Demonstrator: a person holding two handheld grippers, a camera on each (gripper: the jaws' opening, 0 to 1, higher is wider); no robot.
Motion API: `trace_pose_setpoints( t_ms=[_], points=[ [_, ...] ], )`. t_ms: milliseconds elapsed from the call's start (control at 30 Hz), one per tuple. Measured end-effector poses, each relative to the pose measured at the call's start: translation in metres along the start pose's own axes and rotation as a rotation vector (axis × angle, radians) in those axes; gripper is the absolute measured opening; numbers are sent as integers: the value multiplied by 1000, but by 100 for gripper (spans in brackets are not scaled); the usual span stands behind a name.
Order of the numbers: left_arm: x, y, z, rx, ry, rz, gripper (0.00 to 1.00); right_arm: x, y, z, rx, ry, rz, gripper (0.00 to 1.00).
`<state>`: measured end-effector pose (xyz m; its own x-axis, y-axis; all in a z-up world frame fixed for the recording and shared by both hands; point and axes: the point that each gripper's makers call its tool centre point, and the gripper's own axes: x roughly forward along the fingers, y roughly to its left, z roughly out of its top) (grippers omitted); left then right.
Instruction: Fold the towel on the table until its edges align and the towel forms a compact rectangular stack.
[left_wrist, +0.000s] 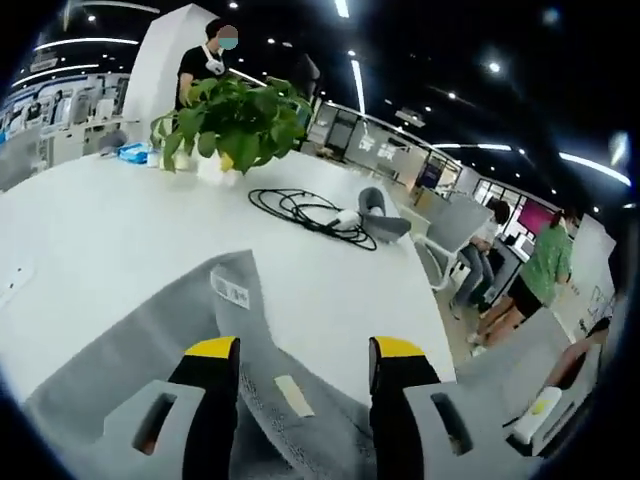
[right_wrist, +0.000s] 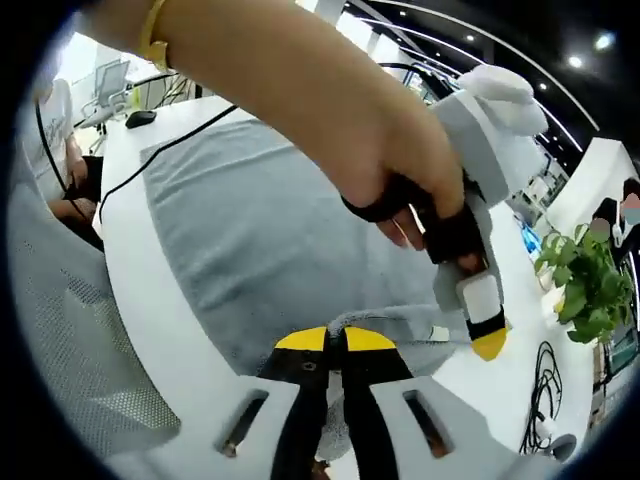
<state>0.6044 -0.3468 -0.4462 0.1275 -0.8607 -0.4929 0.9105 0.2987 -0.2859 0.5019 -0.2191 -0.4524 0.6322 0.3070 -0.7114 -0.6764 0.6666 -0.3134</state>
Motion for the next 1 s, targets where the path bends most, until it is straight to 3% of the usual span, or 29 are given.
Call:
trace_pose_setpoints(
  t_ms=[200, 400, 567, 833, 933, 1000],
  points=[
    [14, 1, -17, 59, 55, -15, 39, 5, 5, 3, -18, 1, 20, 1],
    [21, 11, -41, 121, 148, 30, 37, 8, 9, 2, -25, 8, 31, 1],
    [19, 26, -57, 88, 210, 80, 30, 10, 11, 4, -32, 10, 39, 1],
    [12, 31, -56, 76, 191, 105, 16, 11, 14, 5, -34, 8, 48, 1],
    [11, 33, -58, 74, 194, 111, 0, 11, 15, 5, -31, 6, 51, 1],
    [9, 33, -59, 55, 184, 113, 0, 10, 15, 5, -31, 8, 51, 1]
  ],
)
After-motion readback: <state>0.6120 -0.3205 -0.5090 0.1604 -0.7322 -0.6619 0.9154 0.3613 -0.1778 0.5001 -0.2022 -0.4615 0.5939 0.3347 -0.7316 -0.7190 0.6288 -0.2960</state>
